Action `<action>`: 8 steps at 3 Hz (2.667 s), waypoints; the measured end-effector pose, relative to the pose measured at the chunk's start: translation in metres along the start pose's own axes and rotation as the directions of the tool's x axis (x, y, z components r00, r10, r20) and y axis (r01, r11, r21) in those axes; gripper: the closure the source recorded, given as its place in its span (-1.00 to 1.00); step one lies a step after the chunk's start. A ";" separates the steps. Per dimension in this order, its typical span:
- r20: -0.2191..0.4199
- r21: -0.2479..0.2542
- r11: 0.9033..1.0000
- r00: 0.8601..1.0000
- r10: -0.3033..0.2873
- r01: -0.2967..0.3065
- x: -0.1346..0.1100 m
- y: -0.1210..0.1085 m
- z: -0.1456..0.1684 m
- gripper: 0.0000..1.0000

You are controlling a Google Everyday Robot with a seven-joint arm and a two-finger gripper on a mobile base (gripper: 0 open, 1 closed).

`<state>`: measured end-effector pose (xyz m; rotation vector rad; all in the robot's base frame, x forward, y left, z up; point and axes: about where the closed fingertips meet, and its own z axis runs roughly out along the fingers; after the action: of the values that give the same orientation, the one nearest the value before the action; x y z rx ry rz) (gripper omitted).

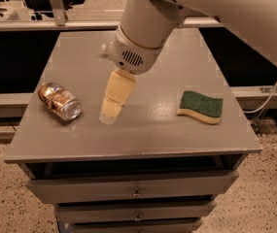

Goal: Place orange can upright

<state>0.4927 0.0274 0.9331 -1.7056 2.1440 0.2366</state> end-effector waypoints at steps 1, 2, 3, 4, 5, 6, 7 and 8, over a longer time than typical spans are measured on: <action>0.000 0.000 1.000 1.000 0.000 0.000 0.000 0.000 0.000 -1.00; 0.016 -0.002 1.000 1.000 -0.015 0.015 -0.004 0.000 -0.001 -1.00; 0.054 -0.019 0.999 0.998 -0.038 0.039 -0.034 -0.002 0.009 -1.00; 0.072 -0.049 0.998 0.997 -0.036 0.040 -0.078 -0.010 0.033 -1.00; 0.053 -0.052 0.998 0.998 -0.018 0.020 -0.112 -0.018 0.063 -1.00; 0.023 -0.061 0.998 1.000 0.021 -0.019 -0.134 -0.022 0.090 -1.00; -0.024 -0.066 0.995 0.997 0.071 -0.072 -0.148 -0.025 0.111 -1.00; -0.068 -0.055 0.991 0.991 0.118 -0.122 -0.155 -0.025 0.128 -1.00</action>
Offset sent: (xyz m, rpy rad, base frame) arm 0.0030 0.0075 0.0021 0.0324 -0.0075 0.0364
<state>0.5700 0.2077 0.8812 -1.6385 2.3121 0.2849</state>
